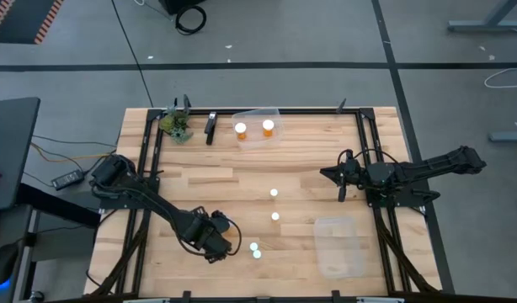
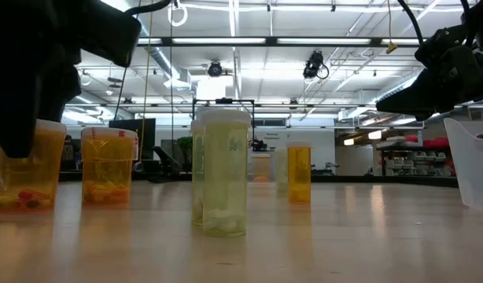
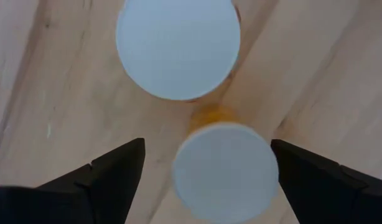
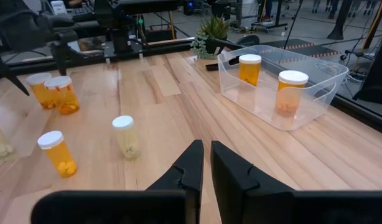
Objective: Pick and place medicine bottles into bin by pill shape (circle, oval)
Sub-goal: Put the big orange pill bottle into the top transparent bin
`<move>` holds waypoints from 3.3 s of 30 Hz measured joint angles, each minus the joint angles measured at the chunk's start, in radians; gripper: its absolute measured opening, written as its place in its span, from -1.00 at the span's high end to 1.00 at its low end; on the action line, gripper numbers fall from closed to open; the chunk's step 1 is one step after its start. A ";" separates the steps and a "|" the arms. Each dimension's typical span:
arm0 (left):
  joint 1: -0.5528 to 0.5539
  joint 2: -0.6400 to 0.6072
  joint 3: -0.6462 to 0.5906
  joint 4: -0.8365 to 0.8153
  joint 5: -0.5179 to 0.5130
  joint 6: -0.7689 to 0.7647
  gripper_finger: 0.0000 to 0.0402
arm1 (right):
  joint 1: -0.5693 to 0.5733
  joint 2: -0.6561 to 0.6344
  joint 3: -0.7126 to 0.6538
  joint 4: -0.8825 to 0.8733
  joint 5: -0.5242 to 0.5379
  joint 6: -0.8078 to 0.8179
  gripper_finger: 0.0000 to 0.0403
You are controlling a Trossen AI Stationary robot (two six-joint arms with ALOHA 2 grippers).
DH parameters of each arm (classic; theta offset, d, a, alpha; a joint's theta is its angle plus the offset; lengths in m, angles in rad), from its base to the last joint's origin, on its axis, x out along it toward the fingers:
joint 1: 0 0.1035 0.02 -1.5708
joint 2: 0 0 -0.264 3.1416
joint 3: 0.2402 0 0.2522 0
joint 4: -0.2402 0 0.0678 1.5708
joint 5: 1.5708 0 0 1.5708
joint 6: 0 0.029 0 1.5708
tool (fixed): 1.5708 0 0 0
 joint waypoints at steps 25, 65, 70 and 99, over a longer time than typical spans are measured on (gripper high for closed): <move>0.017 -0.042 -0.001 -0.036 0.018 0.074 -0.07 | 0.000 0.000 0.000 0.000 0.000 0.000 0.82; 0.587 -0.165 0.000 0.187 -0.029 0.806 -0.08 | 0.000 0.001 0.000 0.000 0.000 0.000 0.82; 0.705 -0.165 0.000 0.340 -0.090 0.912 -0.10 | 0.000 0.001 0.000 -0.001 0.000 0.000 0.82; 1.076 0.070 0.226 0.509 0.009 1.068 -0.09 | 0.000 0.001 0.000 0.000 0.000 0.000 0.82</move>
